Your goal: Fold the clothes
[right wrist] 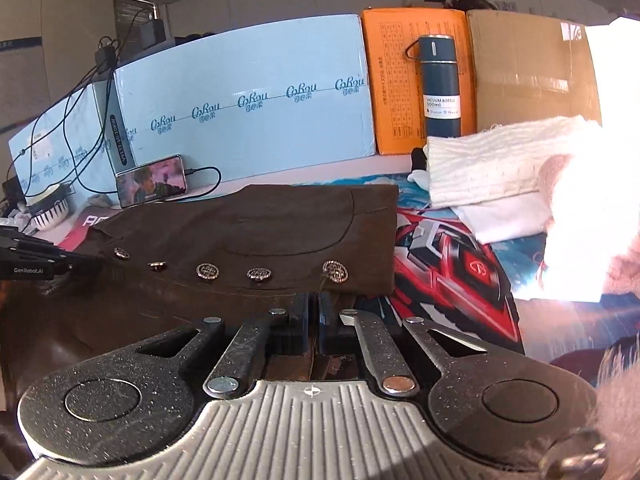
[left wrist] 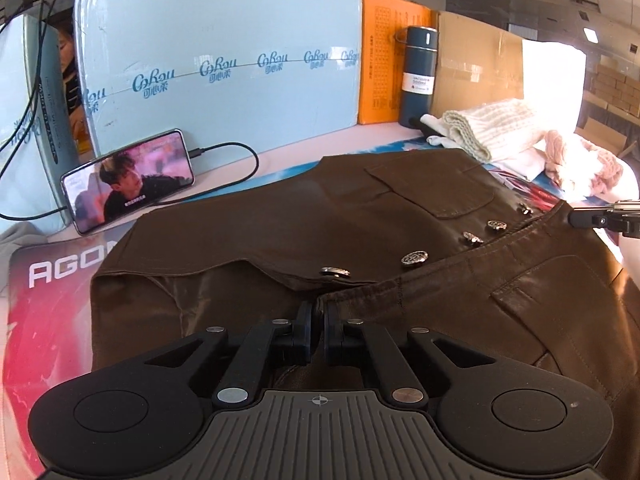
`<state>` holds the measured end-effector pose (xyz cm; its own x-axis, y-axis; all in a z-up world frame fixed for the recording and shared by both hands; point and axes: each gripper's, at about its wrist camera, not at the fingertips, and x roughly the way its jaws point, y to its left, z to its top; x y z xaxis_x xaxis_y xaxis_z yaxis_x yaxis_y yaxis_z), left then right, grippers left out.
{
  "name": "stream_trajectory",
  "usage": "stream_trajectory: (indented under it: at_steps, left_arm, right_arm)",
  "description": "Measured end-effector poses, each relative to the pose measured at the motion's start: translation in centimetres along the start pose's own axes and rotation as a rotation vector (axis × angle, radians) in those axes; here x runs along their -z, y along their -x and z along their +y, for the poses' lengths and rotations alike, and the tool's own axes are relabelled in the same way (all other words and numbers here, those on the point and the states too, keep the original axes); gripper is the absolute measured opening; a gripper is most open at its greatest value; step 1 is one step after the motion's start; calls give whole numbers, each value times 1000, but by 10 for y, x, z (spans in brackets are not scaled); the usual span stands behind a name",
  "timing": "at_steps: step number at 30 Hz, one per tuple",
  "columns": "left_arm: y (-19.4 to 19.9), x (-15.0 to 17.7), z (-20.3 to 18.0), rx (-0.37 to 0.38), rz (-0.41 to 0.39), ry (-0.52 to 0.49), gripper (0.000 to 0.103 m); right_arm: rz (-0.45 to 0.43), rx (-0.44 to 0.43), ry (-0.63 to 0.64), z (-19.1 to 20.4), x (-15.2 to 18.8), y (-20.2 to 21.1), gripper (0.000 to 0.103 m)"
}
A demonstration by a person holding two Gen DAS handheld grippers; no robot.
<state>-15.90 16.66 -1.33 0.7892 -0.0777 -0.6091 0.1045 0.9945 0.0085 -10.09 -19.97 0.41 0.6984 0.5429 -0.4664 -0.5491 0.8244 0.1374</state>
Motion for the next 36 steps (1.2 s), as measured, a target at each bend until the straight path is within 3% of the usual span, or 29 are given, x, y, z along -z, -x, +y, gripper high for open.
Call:
stream_trajectory:
  at_steps: [3, 4, 5, 6, 7, 9, 11, 14, 17, 20, 26, 30, 32, 35, 36]
  left_arm:
    - [-3, 1, -1, -23, 11, -16, 10]
    - [0, 2, 0, -32, -1, -16, 19]
    - [4, 3, 0, -40, -12, -16, 40]
    - [14, 6, -2, -33, -51, -33, 54]
    - [24, 9, -4, -26, -92, -51, 76]
    - [44, 14, -8, -10, -173, -87, 81]
    - [69, 24, -18, 91, -244, -191, 95]
    - [98, 47, -44, 206, -296, -388, 100]
    - [113, 66, -62, 271, -228, -521, 101]
    - [122, 77, -67, 352, -162, -547, 101]
    - [99, 91, -90, 306, -91, -671, 101]
    - [84, 101, -106, 273, -43, -753, 101]
    - [78, 98, -106, 260, -80, -731, 101]
    - [74, 88, -100, 305, -141, -607, 101]
    - [75, 85, -97, 320, -174, -553, 101]
  right_arm:
    - [52, 33, 29, 3, 0, -17, 4]
    - [51, 45, 38, 3, 2, -16, 6]
    - [51, 57, 46, 3, 3, -16, 6]
    - [50, 68, 54, 3, 5, -15, 13]
    - [49, 80, 62, 3, 7, -15, 24]
    - [48, 103, 79, 3, 11, -14, 37]
    - [40, 113, 85, 3, 12, -12, 41]
    - [12, 115, 98, 5, 11, -6, 54]
    - [-33, 69, 126, 11, 10, 2, 63]
    - [-41, -6, 123, 14, 9, 4, 67]
    - [-56, -161, 72, 19, 12, 5, 74]
    - [-100, -326, 41, 14, 17, 18, 83]
    - [-97, -438, 42, 11, 20, 30, 89]
    - [-92, -606, 43, 6, 25, 47, 93]
    - [-88, -623, 77, 9, 28, 54, 98]
